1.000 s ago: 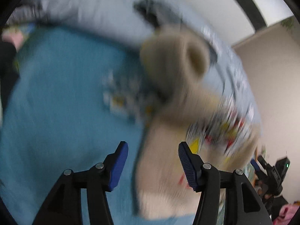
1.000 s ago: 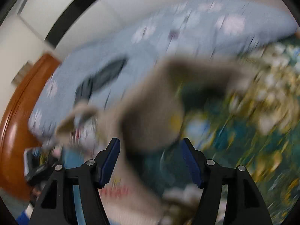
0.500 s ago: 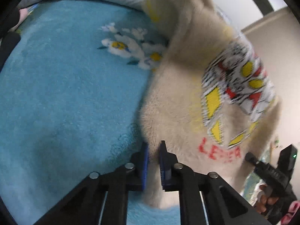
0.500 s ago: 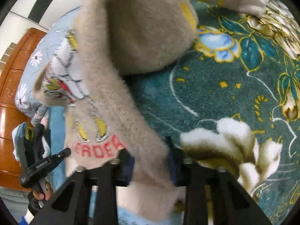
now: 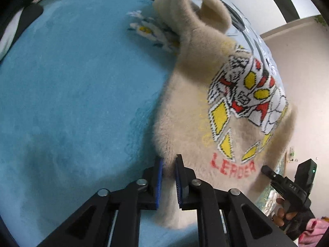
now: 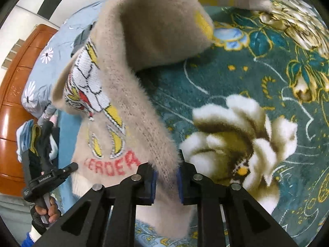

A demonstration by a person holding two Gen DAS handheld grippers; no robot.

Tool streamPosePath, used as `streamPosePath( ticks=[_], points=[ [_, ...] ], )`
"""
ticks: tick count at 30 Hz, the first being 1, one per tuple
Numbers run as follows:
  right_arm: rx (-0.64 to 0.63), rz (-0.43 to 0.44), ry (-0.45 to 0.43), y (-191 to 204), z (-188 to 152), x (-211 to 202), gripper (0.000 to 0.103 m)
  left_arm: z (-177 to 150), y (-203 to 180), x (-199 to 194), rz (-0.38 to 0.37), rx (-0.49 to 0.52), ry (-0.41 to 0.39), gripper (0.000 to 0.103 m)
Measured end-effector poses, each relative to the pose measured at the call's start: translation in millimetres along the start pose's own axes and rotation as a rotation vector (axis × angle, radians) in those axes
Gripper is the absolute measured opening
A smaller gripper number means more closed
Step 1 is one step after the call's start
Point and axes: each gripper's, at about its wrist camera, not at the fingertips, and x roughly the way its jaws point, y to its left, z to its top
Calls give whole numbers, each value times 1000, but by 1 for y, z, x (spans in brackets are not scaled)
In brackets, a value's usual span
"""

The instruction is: Fold clothes

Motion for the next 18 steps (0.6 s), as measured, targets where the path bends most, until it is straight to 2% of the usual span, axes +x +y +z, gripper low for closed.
streamPosePath(
  ticks=[2,4,5,6,9,11,14,18],
  points=[
    [-13,-2,-21,2,6,-9,30,8,-7,-10,4,18,-10,20],
    [-14,9,-57,3,16,-24,41,25,-18,-28,3,52,-52,30],
    [-4,15,-80,-1,21,-32,49,39,-26,-36,38,81,-85,40],
    [8,24,-107,-2,29,-39,51,56,-30,-41,89,114,-119,44],
    [68,37,-181,-4,71,-55,51,115,-47,-51,237,204,-205,45],
    [117,44,-218,-7,99,-62,51,148,-68,-50,296,271,-240,49],
    [185,45,-255,-10,144,-67,51,188,-96,-34,403,369,-247,55],
    [225,-38,-234,-14,187,-60,51,224,-129,2,488,514,-189,58]
  ],
)
